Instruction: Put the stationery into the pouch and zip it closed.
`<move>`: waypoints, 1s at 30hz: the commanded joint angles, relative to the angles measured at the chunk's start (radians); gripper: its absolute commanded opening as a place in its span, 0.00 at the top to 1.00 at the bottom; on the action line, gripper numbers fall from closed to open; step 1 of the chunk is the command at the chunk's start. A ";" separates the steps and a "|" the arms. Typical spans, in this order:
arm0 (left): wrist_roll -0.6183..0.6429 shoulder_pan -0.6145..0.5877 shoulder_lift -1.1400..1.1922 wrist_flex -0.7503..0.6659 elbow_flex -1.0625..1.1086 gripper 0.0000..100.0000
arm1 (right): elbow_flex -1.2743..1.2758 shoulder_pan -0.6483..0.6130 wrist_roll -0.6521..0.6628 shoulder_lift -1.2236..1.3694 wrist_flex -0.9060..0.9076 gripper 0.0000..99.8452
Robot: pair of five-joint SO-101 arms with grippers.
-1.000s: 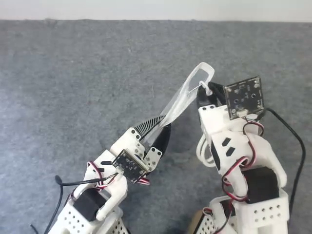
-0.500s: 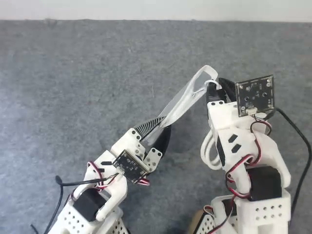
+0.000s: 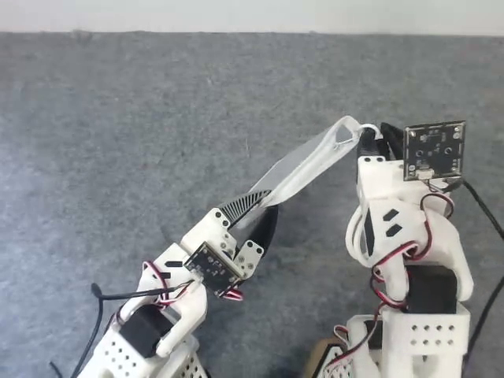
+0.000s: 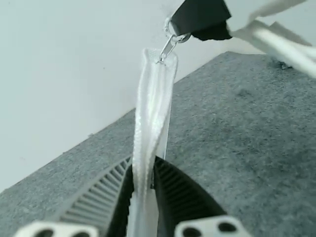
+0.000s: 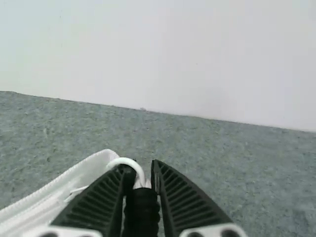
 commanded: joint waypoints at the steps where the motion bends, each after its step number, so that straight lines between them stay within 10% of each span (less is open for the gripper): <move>1: -0.003 -0.011 -0.002 0.035 -0.005 0.99 | -0.023 0.074 -0.006 0.001 -0.042 0.99; 30: -0.003 -0.012 -0.002 0.037 -0.005 0.99 | -0.009 0.277 0.012 0.214 -0.177 0.99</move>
